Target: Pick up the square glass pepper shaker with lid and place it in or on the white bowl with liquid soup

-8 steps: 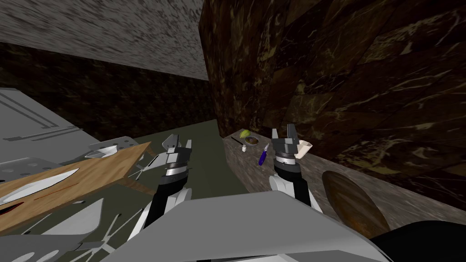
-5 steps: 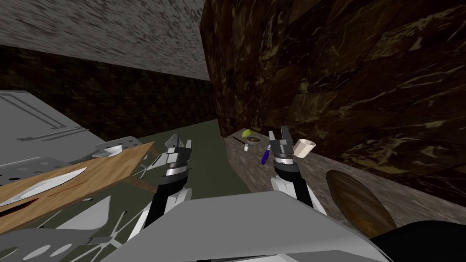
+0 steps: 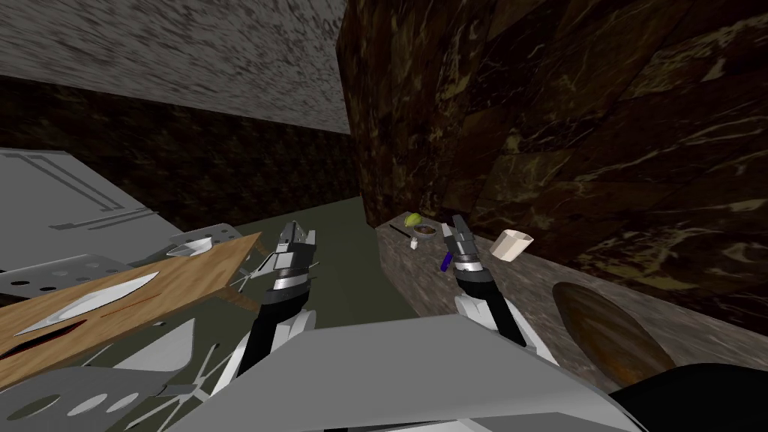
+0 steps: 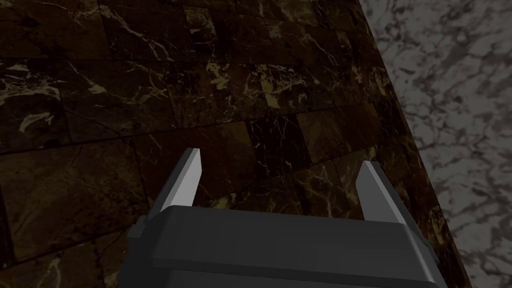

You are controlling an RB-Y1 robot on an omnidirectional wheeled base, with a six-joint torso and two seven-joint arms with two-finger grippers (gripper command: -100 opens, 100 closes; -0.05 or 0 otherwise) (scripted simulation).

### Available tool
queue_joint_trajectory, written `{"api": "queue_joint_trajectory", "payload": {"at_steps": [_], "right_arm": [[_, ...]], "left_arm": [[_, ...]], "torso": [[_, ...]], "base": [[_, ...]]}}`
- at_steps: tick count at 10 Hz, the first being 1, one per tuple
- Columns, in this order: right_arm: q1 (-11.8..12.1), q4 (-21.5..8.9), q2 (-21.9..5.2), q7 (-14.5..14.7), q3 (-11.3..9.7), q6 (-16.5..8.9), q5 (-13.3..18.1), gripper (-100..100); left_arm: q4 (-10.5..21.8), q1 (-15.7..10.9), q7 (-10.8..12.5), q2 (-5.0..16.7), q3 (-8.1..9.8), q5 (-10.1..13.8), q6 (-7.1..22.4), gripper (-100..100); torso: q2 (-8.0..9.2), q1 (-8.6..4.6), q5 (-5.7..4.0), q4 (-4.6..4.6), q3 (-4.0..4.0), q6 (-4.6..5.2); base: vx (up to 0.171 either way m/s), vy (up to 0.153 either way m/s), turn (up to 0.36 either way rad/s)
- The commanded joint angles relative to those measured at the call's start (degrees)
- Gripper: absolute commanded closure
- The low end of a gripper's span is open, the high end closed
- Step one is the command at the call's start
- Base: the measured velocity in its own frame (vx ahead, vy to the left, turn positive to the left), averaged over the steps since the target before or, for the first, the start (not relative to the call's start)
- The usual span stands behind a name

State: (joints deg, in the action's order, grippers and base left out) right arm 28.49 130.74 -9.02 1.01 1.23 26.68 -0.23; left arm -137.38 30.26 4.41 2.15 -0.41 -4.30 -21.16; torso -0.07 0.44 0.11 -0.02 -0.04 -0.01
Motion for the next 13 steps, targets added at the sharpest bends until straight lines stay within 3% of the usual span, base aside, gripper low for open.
{"api": "queue_joint_trajectory", "payload": {"at_steps": [1, 13], "right_arm": [[0.74, -1.90, -1.41, 0.90, 0.66, -1.00, 0.15, -100], [3.93, -16.98, -10.45, 7.53, 9.15, -14.15, 0.67, -100]], "left_arm": [[0.00, 0.00, 0.00, 0.00, 0.00, 0.00, 0.00, 0], [0.00, 0.00, 0.00, 0.00, 0.00, 0.00, 0.00, 0]], "torso": [[0.00, 0.00, 0.00, 0.00, 0.00, 0.00], [-0.01, -0.05, 0.00, 0.00, 0.00, 0.01]], "base": [[0.013, 0.108, 0.033], [0.032, 0.141, 0.043]]}}
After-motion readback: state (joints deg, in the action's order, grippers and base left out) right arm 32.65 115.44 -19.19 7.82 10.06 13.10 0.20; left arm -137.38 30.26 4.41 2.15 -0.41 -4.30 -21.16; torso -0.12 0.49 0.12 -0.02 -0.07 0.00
